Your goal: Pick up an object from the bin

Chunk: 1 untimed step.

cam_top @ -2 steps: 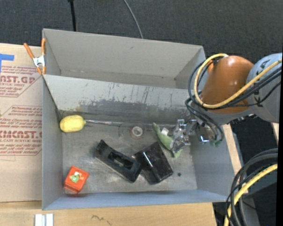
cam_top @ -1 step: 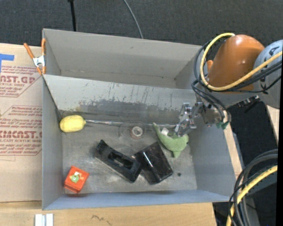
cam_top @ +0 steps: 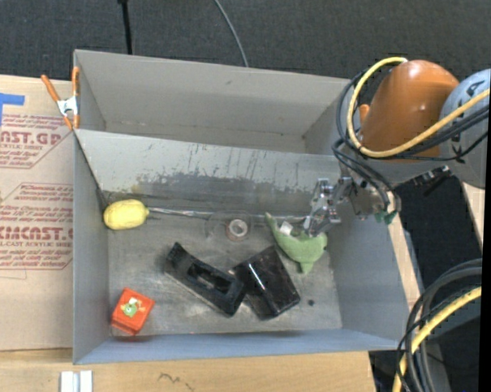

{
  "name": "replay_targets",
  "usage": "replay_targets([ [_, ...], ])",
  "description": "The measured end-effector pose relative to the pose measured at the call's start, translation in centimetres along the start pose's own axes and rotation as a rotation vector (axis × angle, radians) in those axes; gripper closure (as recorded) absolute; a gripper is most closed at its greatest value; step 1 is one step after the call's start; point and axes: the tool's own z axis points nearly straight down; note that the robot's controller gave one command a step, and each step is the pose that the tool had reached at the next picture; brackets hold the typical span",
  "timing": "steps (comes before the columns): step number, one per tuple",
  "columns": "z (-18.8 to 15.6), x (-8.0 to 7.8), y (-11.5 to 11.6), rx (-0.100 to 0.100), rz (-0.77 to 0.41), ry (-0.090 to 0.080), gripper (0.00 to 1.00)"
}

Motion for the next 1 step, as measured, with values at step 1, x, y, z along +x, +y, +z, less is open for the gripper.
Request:
replay_targets([
  [1, -0.57, 0.34, -0.01, 0.000, -0.010, 0.001, 1.00],
])
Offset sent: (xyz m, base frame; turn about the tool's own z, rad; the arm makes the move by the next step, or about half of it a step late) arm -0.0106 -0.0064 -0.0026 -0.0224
